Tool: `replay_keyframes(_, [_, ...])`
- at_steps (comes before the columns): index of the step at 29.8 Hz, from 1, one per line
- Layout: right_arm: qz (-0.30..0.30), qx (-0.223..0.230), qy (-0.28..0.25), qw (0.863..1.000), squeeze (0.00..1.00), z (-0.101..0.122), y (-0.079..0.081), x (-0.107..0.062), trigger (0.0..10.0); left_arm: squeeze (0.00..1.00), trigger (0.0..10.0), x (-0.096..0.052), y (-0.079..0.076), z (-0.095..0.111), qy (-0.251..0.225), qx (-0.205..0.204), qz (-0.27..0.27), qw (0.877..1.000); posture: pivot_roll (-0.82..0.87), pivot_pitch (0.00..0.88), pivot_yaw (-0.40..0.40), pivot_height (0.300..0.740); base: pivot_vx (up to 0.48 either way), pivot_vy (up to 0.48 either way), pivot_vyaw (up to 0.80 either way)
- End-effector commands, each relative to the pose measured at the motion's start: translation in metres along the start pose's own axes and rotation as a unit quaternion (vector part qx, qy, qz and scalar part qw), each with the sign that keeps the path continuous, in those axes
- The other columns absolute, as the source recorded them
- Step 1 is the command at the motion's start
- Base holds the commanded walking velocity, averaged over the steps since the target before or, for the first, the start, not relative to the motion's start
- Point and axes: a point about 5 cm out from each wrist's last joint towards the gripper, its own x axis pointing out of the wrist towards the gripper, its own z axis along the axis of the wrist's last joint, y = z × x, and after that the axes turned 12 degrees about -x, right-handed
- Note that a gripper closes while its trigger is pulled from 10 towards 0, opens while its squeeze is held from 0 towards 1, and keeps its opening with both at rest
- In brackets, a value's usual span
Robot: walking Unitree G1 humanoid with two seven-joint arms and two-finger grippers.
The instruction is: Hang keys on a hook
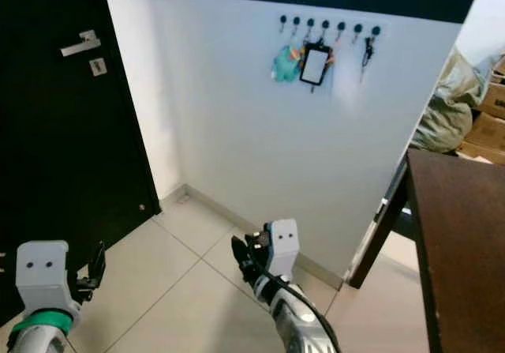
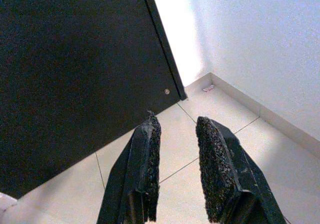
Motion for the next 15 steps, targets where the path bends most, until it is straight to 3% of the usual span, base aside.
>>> replay_keyframes(1, [0.007,0.006,0.011,1.0,0.0,-0.0054,0.0037,-0.0006,10.0,0.0,10.0,-0.0016,0.0059,-0.0037,0.012,0.003,0.012,1.0,-0.05,0.042,0.104,0.74,0.0,0.0,0.0])
replay_keyframes(11, [0.014,0.008,0.016,1.0,0.0,-0.0056,0.0029,0.0005,10.0,0.0,10.0,0.0001,0.0076,-0.0061,0.018,0.011,0.017,1.0,-0.07,0.029,0.074,0.74,0.0,0.0,0.0])
replay_keyframes(15, [0.015,0.002,0.017,1.0,0.0,-0.0004,-0.005,0.007,10.0,0.0,10.0,0.0076,0.0032,-0.0054,0.017,0.018,0.011,1.0,-0.07,0.021,0.045,0.74,0.0,0.0,0.0])
